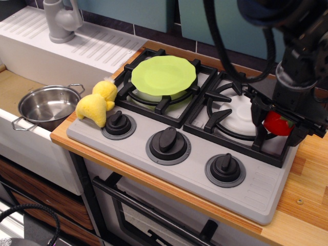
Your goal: Put strawberry on plate and stuffedduck in pot or pan in sink
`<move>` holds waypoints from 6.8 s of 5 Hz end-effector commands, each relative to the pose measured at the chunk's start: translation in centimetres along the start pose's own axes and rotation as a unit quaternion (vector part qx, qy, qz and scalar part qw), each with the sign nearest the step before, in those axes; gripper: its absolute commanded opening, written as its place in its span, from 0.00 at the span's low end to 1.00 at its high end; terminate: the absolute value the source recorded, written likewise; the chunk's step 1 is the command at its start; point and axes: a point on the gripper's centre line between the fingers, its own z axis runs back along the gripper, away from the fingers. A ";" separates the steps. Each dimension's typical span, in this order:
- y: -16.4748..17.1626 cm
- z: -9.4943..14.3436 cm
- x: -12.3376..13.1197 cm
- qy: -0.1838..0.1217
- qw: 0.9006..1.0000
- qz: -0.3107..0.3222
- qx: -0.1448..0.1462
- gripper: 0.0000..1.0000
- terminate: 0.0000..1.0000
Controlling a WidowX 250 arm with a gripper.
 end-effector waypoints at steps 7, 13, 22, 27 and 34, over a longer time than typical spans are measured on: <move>13.9 4.0 1.8 -0.050 0.993 -0.105 0.020 0.00 0.00; 18.4 0.7 0.7 -0.108 0.984 -0.142 0.003 0.00 0.00; 12.2 6.7 2.4 0.031 0.993 -0.117 0.005 1.00 0.00; 17.9 6.9 0.3 -0.052 0.995 -0.047 0.066 1.00 0.00; 25.5 1.7 -8.4 -0.101 0.992 0.017 0.073 1.00 0.00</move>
